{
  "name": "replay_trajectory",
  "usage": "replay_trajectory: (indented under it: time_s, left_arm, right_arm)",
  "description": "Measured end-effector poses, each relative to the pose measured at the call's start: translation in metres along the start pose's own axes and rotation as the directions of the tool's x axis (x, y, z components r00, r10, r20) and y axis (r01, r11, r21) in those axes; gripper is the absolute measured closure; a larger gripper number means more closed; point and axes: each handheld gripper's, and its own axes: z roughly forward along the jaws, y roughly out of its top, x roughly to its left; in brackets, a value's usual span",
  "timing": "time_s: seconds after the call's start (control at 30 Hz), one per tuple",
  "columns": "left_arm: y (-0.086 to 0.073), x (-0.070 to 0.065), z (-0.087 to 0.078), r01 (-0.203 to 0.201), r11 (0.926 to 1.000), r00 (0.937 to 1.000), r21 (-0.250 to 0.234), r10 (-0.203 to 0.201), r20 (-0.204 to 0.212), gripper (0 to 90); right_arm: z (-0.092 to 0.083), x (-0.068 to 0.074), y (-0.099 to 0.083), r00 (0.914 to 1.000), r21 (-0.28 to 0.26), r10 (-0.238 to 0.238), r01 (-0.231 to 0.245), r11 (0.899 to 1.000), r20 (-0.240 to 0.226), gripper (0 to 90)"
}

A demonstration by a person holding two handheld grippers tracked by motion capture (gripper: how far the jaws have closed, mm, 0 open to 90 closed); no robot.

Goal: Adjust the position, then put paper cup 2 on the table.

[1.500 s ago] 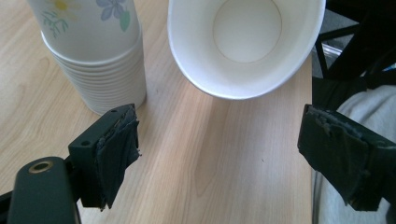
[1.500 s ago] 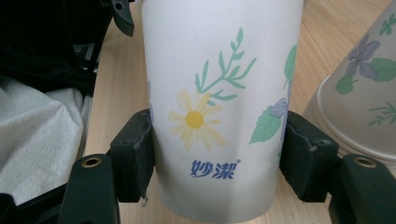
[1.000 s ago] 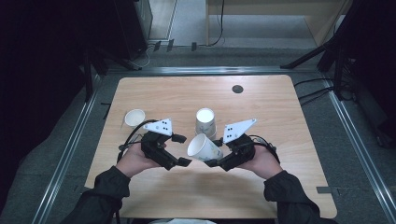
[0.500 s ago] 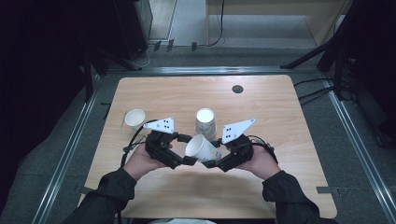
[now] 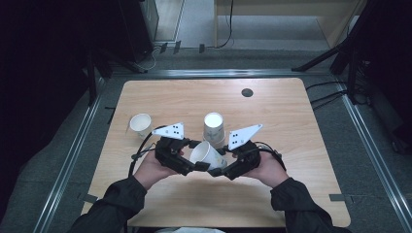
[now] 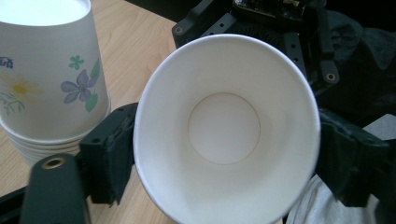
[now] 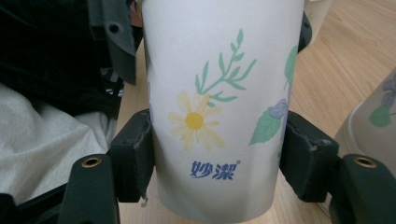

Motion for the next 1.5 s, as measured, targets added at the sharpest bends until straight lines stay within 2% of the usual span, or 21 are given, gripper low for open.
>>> replay_trajectory:
  time_s: [0.27, 0.37, 0.5, 0.6, 0.67, 0.73, 0.8, 1.03, 1.13, 1.37, 1.5]
  left_arm:
    - [0.0, 0.0, 0.0, -0.011, 0.9999, 0.9999, 0.013, 0.011, -0.006, 25.0]
    - [0.0, 0.0, 0.0, -0.01, 0.9998, 1.0, 0.017, 0.01, -0.002, 25.5]
    - [0.0, 0.0, -0.003, -0.017, 0.9998, 0.9997, 0.009, 0.017, -0.016, 25.8]
    - [0.0, 0.002, -0.006, -0.02, 0.9997, 0.9994, 0.015, 0.02, -0.027, 25.8]
    - [0.0, 0.003, -0.008, -0.016, 0.9997, 0.9994, 0.019, 0.016, -0.031, 25.9]
    - [0.0, 0.004, -0.009, -0.016, 0.9997, 0.9992, 0.02, 0.016, -0.035, 26.1]
    - [0.0, 0.005, -0.012, -0.014, 0.9998, 0.9989, 0.015, 0.015, -0.044, 26.1]
    - [0.0, 0.007, -0.018, -0.025, 0.9989, 0.9975, 0.04, 0.027, -0.065, 26.1]
    - [0.0, 0.008, -0.022, -0.028, 0.9979, 0.9961, 0.059, 0.033, -0.082, 26.1]
    - [-0.002, 0.014, -0.032, -0.012, 0.9958, 0.9938, 0.091, 0.022, -0.109, 26.1]
    - [-0.002, 0.016, -0.037, -0.018, 0.9942, 0.9911, 0.106, 0.031, -0.13, 26.1]
  right_arm:
    - [0.002, 0.0, 0.0, 1.0, 0.012, 0.002, -0.002, 1.0, 0.001, 34.6]
    - [0.002, -0.001, -0.001, 0.9998, 0.014, 0.019, -0.019, 1.0, -0.012, 33.5]
    - [0.002, -0.002, -0.001, 0.9989, 0.008, 0.044, -0.044, 0.999, -0.012, 25.8]
    - [0.0, -0.002, -0.002, 0.999, 0.022, 0.042, -0.042, 0.999, 0.019, 21.6]
    - [0.0, -0.001, -0.004, 0.9979, 0.045, 0.052, -0.054, 0.998, 0.038, 21.5]
    - [-0.001, 0.0, -0.007, 0.9972, 0.066, 0.043, -0.047, 0.997, 0.062, 21.5]
    - [-0.003, 0.001, -0.01, 0.9972, 0.07, 0.038, -0.043, 0.997, 0.064, 20.9]
    - [-0.013, 0.001, -0.013, 0.9929, 0.059, 0.031, -0.038, 0.998, 0.115, 20.6]
    - [-0.017, -0.001, -0.015, 0.9899, 0.052, 0.05, -0.057, 0.997, 0.133, 20.7]
    - [-0.026, -0.003, -0.019, 0.9829, 0.044, 0.047, -0.055, 0.998, 0.178, 20.7]
    - [-0.031, -0.004, -0.021, 0.9785, 0.042, 0.048, -0.058, 0.997, 0.201, 20.7]
